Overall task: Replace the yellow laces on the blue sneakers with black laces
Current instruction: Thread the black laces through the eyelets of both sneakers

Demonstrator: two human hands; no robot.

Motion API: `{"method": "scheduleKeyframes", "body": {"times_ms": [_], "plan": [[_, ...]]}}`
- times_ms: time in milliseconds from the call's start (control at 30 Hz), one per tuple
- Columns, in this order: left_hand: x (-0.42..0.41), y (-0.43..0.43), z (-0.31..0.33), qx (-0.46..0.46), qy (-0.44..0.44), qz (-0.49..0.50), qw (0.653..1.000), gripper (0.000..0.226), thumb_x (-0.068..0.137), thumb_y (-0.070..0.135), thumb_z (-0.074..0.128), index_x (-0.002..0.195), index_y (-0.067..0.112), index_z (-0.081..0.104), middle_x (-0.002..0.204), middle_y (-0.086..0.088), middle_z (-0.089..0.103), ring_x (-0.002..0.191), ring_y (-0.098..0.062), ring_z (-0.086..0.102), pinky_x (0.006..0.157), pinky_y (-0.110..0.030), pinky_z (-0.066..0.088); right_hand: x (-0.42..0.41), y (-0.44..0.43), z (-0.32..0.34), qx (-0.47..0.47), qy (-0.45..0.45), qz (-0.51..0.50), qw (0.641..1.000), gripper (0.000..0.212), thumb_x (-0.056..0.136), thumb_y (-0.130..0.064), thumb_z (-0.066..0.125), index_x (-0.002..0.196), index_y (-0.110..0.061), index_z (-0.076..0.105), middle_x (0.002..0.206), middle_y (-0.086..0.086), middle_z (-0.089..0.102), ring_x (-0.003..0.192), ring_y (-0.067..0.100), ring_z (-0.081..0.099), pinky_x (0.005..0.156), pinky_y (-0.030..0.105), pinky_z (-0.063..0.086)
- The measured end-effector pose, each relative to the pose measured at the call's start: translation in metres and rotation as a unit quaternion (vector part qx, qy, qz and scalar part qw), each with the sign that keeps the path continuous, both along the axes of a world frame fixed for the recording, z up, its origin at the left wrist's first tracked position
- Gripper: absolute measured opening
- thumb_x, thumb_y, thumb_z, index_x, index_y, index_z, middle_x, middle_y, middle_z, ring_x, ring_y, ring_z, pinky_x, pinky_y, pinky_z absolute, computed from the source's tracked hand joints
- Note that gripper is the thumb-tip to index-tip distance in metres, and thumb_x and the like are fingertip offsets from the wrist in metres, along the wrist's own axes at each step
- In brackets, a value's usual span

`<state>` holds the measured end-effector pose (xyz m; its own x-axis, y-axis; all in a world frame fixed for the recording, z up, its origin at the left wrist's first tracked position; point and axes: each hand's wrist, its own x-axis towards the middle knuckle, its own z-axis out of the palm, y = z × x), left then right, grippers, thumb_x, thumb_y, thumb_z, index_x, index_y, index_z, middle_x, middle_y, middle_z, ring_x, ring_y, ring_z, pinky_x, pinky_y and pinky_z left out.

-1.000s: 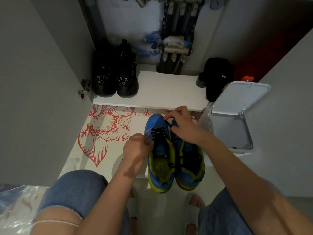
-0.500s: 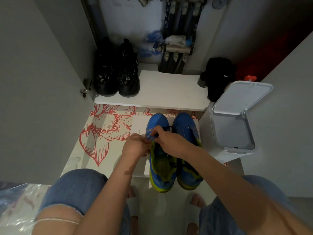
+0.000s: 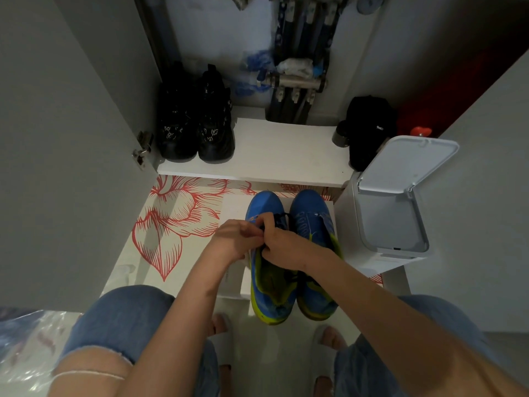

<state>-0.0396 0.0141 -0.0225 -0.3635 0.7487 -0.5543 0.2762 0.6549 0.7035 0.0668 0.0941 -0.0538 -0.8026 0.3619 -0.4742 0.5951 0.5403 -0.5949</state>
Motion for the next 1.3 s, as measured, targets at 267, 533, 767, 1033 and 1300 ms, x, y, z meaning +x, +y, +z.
{"method": "scheduleKeyframes", "body": {"times_ms": [267, 533, 767, 1033, 1300], "plan": [[0.005, -0.003, -0.015, 0.104, 0.002, 0.119, 0.987, 0.019, 0.086, 0.006, 0.064, 0.071, 0.018, 0.067, 0.079, -0.003, 0.064, 0.073, -0.019, 0.059, 0.073, -0.037, 0.053, 0.003, 0.007, 0.003, -0.049, 0.060, -0.043, 0.996, 0.040, 0.093, -0.009, 0.050, 0.126, -0.014, 0.028, 0.080, 0.001, 0.053, 0.068, 0.011, 0.052, 0.061, 0.019, 0.041], [0.002, 0.000, -0.014, 0.091, -0.073, 0.160, 0.980, 0.010, 0.087, 0.011, 0.065, 0.092, 0.006, 0.072, 0.083, -0.013, 0.064, 0.077, -0.022, 0.059, 0.076, -0.040, 0.055, 0.010, 0.023, 0.014, -0.036, 0.121, -0.159, 0.979, 0.015, 0.079, -0.021, 0.074, 0.093, -0.016, 0.071, 0.067, -0.005, 0.066, 0.067, 0.007, 0.063, 0.078, 0.029, 0.054], [0.001, 0.001, -0.021, 0.052, -0.065, 0.175, 0.981, 0.011, 0.086, 0.015, 0.066, 0.095, 0.010, 0.065, 0.091, -0.012, 0.064, 0.079, -0.024, 0.061, 0.076, -0.039, 0.054, 0.012, 0.026, 0.012, 0.032, 0.100, -0.157, 0.982, 0.012, 0.080, -0.029, 0.072, 0.089, -0.021, 0.074, 0.071, -0.011, 0.065, 0.076, 0.007, 0.062, 0.075, 0.027, 0.050], [0.002, -0.006, -0.031, 0.004, 0.024, 0.071, 0.997, 0.015, 0.071, 0.003, 0.075, 0.084, -0.005, 0.072, 0.084, -0.024, 0.070, 0.079, -0.034, 0.069, 0.077, -0.046, 0.057, 0.014, 0.016, 0.005, 0.199, 0.059, -0.021, 0.978, 0.012, 0.084, -0.034, 0.065, 0.083, -0.026, 0.074, 0.083, -0.005, 0.056, 0.092, 0.015, 0.031, 0.073, 0.028, 0.016], [-0.006, -0.004, -0.036, -0.028, -0.022, 0.076, 0.996, 0.013, 0.079, 0.001, 0.068, 0.089, -0.007, 0.072, 0.066, -0.010, 0.067, 0.060, -0.018, 0.063, 0.087, -0.040, 0.056, 0.012, 0.015, 0.003, 0.222, 0.049, -0.004, 0.974, 0.014, 0.086, -0.038, 0.061, 0.084, -0.031, 0.073, 0.089, -0.005, 0.056, 0.097, 0.019, 0.034, 0.068, 0.029, 0.010]]}}
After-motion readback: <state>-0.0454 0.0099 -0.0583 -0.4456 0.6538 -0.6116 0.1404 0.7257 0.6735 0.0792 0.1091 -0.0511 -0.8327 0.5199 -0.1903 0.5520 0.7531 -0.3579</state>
